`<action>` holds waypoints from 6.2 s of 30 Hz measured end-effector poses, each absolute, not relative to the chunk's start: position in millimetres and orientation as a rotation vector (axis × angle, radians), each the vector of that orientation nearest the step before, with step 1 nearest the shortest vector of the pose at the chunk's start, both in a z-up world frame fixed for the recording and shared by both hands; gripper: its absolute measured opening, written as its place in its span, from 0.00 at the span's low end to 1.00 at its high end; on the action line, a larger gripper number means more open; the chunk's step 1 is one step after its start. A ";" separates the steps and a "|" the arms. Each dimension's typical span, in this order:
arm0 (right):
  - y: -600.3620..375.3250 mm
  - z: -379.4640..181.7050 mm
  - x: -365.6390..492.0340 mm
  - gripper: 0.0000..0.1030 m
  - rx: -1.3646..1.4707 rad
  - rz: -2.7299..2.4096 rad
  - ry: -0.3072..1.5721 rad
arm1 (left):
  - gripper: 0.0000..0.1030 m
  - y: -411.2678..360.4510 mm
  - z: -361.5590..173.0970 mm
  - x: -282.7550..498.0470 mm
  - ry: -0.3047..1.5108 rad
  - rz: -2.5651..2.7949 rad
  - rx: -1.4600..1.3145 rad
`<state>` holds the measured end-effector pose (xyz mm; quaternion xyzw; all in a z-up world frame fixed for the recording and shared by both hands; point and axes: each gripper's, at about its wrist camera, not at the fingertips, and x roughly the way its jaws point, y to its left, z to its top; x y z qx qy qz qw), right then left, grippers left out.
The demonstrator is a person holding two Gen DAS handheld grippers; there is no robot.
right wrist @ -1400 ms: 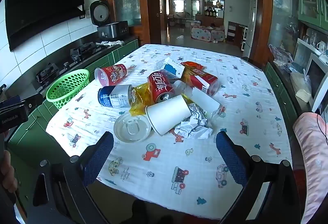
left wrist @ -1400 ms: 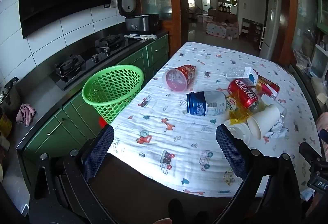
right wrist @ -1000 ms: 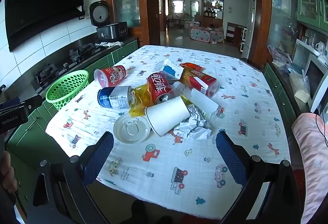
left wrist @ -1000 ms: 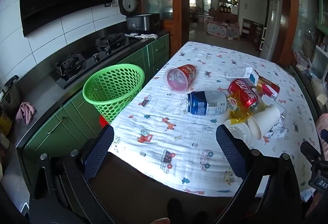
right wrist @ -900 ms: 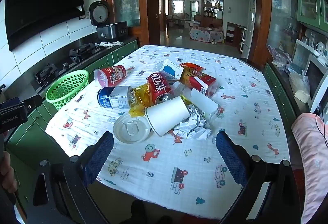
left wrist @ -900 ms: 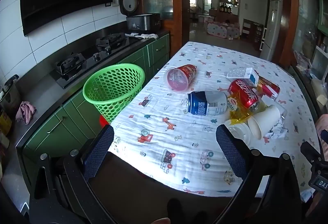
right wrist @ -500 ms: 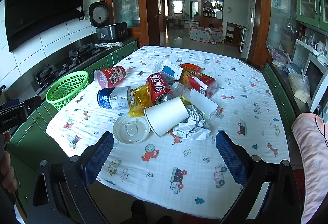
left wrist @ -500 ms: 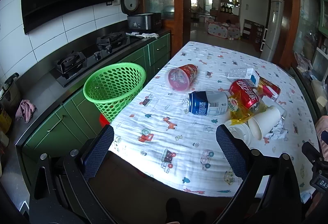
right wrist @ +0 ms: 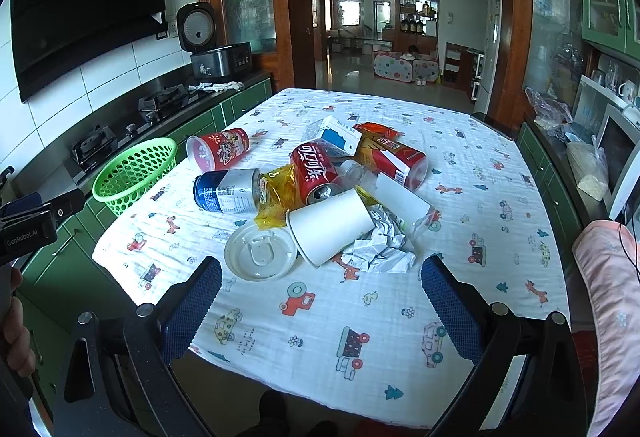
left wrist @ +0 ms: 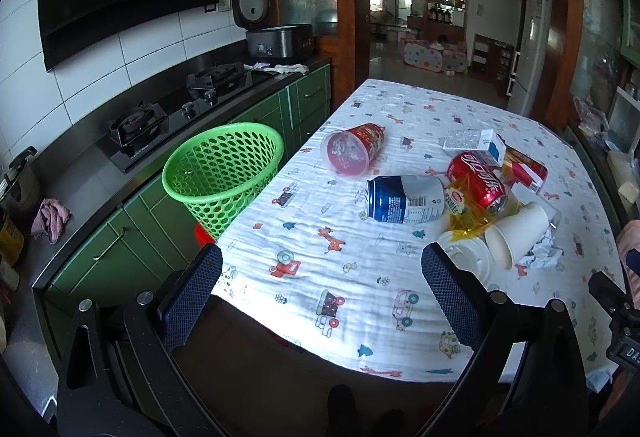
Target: Collect trash
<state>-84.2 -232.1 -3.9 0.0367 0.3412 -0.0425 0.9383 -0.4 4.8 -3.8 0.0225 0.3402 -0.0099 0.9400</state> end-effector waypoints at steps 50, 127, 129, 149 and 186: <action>-226.4 -7.5 -56.0 0.94 0.040 -0.049 0.714 | 0.95 8.2 -9.9 20.3 0.700 -0.024 0.042; -233.7 -84.4 124.7 0.22 0.029 0.220 1.057 | 0.74 -97.5 -115.1 215.9 0.891 -0.835 0.560; -234.3 -82.2 123.6 0.22 0.027 0.218 1.051 | 0.72 -97.2 -114.9 216.3 0.891 -0.822 0.548; -236.1 -73.0 116.1 0.22 0.040 0.228 1.032 | 0.74 -102.3 -123.9 233.5 0.985 -0.824 0.532; 8.7 -32.6 268.4 0.23 0.008 0.561 0.960 | 0.72 219.5 -57.6 295.7 0.954 0.038 -0.068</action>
